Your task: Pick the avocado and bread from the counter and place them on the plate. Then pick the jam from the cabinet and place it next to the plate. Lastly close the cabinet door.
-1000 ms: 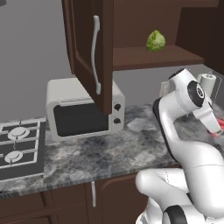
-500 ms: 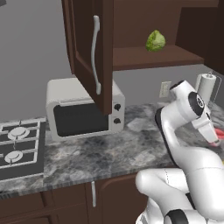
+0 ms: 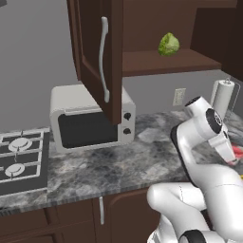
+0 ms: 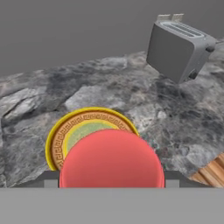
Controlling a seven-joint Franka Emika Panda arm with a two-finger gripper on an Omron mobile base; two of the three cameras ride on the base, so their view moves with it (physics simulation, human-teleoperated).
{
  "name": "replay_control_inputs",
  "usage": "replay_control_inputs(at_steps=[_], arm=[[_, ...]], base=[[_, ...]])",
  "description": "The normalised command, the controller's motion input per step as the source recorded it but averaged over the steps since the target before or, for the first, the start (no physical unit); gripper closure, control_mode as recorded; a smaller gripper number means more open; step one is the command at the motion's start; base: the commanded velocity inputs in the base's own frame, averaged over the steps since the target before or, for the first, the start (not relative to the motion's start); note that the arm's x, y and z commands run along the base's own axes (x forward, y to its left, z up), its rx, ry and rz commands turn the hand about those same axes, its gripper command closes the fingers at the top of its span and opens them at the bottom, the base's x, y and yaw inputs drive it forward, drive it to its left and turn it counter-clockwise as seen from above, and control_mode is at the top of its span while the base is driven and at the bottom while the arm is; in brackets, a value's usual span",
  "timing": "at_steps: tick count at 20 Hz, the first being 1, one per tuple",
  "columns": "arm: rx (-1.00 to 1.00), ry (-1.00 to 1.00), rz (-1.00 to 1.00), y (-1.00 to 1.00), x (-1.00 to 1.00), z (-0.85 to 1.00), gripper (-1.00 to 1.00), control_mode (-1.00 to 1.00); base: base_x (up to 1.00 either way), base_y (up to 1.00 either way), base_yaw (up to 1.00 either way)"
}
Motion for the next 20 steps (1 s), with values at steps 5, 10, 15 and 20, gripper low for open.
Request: replay_control_inputs(at_steps=[5,10,15,20], arm=[[0.01,0.0,-0.04,-0.21,0.02,-0.31,1.0,-1.0],[0.0,0.0,-0.05,-0.04,0.15,-0.36,1.0,-1.0],[0.0,0.0,-0.05,-0.06,0.3,-0.36,1.0,-1.0],[0.01,0.0,-0.02,-0.18,0.34,-0.24,1.0,-1.0]], base=[[0.0,0.0,0.0],[0.0,0.0,0.0],[0.0,0.0,0.0],[0.0,0.0,0.0]])
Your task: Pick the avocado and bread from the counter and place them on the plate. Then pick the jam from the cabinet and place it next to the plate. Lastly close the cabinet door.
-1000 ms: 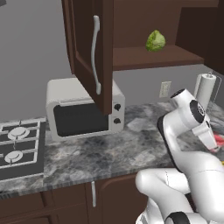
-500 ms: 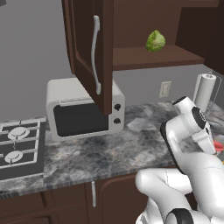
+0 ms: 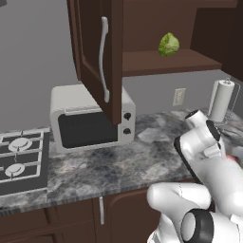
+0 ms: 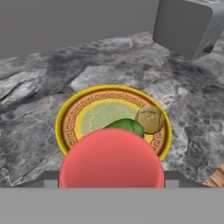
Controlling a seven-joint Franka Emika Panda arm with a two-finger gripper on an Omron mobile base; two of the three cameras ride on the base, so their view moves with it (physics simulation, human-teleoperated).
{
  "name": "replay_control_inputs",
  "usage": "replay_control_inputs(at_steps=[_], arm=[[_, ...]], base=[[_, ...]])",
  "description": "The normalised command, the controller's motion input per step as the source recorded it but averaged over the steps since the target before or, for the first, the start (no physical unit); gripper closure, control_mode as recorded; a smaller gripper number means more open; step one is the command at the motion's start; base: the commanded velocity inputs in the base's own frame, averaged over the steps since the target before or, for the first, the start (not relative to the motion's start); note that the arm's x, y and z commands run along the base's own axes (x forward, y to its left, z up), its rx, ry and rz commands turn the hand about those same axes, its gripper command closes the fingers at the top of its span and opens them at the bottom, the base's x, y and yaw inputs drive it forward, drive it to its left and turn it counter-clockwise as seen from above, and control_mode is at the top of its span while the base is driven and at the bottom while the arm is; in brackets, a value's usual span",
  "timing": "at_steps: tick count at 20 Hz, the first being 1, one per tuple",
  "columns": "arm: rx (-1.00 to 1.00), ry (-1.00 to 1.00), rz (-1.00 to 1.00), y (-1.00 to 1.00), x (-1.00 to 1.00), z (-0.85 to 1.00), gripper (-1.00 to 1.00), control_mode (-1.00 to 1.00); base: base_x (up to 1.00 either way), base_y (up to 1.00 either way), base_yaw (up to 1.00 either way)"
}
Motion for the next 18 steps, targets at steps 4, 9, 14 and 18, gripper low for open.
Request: replay_control_inputs(at_steps=[4,9,14,18], arm=[[0.01,0.0,-0.04,-0.2,0.18,-0.22,1.0,-1.0],[0.01,0.0,-0.04,-0.18,0.11,-0.24,1.0,-1.0],[0.01,0.0,-0.04,-0.13,0.09,-0.23,1.0,-1.0],[0.0,0.0,-0.04,-0.03,0.21,-0.26,1.0,-1.0]], base=[[0.0,0.0,0.0],[0.0,0.0,0.0],[0.0,0.0,0.0],[0.0,0.0,0.0]])
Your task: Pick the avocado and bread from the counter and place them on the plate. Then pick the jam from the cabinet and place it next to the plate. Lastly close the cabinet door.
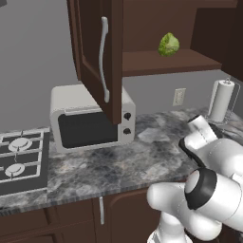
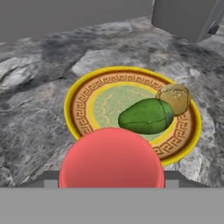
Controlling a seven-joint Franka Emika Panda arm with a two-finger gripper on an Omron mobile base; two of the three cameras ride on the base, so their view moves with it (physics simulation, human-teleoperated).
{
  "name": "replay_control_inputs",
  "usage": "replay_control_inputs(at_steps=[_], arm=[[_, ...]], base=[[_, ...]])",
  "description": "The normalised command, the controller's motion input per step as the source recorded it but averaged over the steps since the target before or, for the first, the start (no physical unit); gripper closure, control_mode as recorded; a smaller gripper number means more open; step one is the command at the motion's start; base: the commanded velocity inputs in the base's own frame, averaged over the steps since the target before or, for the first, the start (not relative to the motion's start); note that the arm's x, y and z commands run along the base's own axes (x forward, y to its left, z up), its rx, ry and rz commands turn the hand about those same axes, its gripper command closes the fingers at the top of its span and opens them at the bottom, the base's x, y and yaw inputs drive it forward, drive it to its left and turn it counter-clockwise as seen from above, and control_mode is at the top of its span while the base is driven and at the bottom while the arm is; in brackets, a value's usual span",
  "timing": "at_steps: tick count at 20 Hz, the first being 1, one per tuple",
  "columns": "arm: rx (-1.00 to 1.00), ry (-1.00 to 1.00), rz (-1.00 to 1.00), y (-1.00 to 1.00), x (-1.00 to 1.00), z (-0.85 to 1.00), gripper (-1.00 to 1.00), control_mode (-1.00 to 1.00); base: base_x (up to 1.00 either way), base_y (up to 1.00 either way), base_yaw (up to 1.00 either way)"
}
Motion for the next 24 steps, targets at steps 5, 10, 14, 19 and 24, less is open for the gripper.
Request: replay_control_inputs(at_steps=[5,10,14,19,24], arm=[[0.0,0.0,0.0,0.0,0.26,-0.25,1.0,-1.0],[0.0,0.0,0.0,0.0,0.24,-0.28,1.0,-1.0],[0.0,0.0,0.0,-0.01,0.07,-0.28,1.0,-1.0],[0.0,0.0,0.0,-0.09,0.01,-0.22,1.0,-1.0],[0.0,0.0,0.0,-0.06,0.0,-0.12,1.0,-1.0]], base=[[0.0,0.0,0.0],[0.0,0.0,0.0],[0.0,0.0,0.0],[0.0,0.0,0.0],[0.0,0.0,0.0]])
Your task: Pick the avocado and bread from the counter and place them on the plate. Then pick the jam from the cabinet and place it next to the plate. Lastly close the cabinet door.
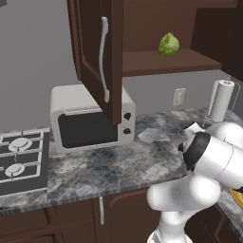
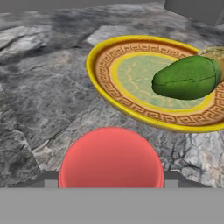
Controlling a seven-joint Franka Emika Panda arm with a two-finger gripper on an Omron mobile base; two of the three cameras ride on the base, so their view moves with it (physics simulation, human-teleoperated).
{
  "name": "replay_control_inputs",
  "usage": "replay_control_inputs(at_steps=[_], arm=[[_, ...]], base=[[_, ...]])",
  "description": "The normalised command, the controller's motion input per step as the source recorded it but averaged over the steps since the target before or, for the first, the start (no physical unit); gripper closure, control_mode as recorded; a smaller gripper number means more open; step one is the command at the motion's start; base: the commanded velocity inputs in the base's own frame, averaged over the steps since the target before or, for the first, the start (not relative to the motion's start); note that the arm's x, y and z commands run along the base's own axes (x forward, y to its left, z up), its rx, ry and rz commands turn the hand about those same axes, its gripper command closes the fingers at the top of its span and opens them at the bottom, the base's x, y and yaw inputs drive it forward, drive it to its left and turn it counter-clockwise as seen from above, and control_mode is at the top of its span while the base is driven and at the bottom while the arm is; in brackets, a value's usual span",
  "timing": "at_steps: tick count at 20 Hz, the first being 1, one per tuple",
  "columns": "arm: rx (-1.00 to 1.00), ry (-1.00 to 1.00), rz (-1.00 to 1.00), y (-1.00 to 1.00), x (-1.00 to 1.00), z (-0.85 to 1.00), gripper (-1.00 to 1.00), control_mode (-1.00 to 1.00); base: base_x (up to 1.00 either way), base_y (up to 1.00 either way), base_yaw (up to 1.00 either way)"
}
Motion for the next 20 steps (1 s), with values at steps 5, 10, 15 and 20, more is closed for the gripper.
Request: replay_control_inputs(at_steps=[5,10,15,20], arm=[[0.0,0.0,0.0,-0.04,0.02,-0.1,1.0,-1.0],[0.0,0.0,0.0,-0.04,0.04,-0.09,1.0,-1.0],[0.0,0.0,0.0,-0.01,0.0,-0.16,1.0,-1.0],[0.0,0.0,0.0,0.0,0.0,-0.26,1.0,-1.0]], base=[[0.0,0.0,0.0],[0.0,0.0,0.0],[0.0,0.0,0.0],[0.0,0.0,0.0]])
